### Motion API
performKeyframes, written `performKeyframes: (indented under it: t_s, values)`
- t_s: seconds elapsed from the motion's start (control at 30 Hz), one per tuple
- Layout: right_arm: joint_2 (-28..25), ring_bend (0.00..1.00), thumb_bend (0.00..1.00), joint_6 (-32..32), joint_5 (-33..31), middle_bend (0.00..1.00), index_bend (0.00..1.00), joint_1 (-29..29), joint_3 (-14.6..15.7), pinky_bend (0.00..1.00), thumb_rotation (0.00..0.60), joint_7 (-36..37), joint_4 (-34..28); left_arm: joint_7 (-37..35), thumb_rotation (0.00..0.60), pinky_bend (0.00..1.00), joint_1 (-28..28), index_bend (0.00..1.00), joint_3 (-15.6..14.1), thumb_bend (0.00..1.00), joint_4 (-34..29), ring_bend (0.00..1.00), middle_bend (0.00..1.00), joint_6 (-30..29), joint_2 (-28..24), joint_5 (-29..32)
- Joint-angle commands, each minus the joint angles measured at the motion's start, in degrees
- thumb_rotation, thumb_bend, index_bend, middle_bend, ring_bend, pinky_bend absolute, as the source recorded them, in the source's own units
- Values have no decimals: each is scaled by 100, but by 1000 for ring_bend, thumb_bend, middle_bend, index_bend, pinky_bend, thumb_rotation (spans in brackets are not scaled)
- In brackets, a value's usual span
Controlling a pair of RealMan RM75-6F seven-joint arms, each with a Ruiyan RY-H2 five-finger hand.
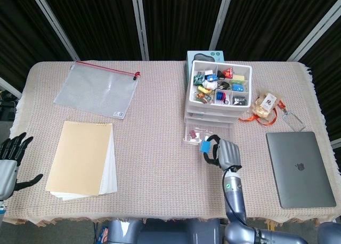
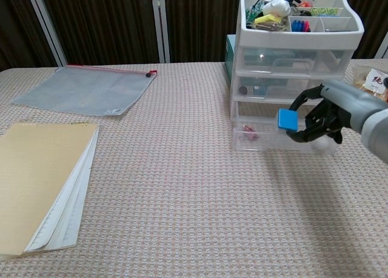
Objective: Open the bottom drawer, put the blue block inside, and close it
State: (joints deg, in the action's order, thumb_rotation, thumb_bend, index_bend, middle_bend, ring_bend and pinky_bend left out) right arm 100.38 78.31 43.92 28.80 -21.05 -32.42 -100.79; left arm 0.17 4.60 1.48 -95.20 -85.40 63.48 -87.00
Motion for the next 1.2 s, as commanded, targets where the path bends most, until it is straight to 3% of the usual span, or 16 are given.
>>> performKeyframes:
  t_s: [0.03,0.13,0.33,0.43,0.67,0.73,0.87,0.97,1.07,1.1,1.2]
  values:
    - [-105,818,317,-105,-128,800,547,125,-317,754,600,147,291,-4,600,0,16,79,7,180,-8,0,0,30,-5,23]
    - [-112,818,298,-184,-211,800,529,177,-420,753,600,211,514,-5,600,0,25,78,7,180,-17,0,0,59,-8,38]
    - [-125,818,158,-391,-439,800,227,220,-419,754,600,265,810,-3,600,0,34,79,2,179,-38,0,0,91,-20,55]
    - [-128,818,89,-413,-448,799,128,197,-338,754,600,300,831,-12,600,0,31,79,-4,179,-49,0,0,88,-24,47]
    - [-139,800,74,-303,-272,780,103,120,-243,742,600,498,769,-35,600,0,18,79,-7,179,-41,0,0,43,-24,12]
    - [-188,758,73,-252,-153,734,114,82,-212,711,600,580,661,-45,600,0,17,78,-8,178,-36,0,0,33,-25,-1]
    - [-371,594,101,-265,236,570,227,-17,2,607,600,748,417,-55,600,0,15,79,-8,180,-27,0,0,25,-20,-10]
    - [-691,554,152,-356,984,529,276,-211,391,596,600,1167,121,-57,600,0,13,79,-11,179,-22,0,0,12,-16,-25]
    - [-966,449,165,-223,2045,445,274,-440,889,550,600,1658,76,-65,600,0,-1,78,-21,179,-18,0,0,-25,-5,-61]
    - [-1039,365,165,-185,2357,387,269,-480,1031,507,600,1760,135,-62,600,0,-4,78,-24,180,-13,0,0,-37,-1,-76]
    - [-1332,113,165,-294,3232,209,238,-476,1500,213,600,1983,392,-53,600,0,-9,78,-25,179,2,0,0,-69,11,-107]
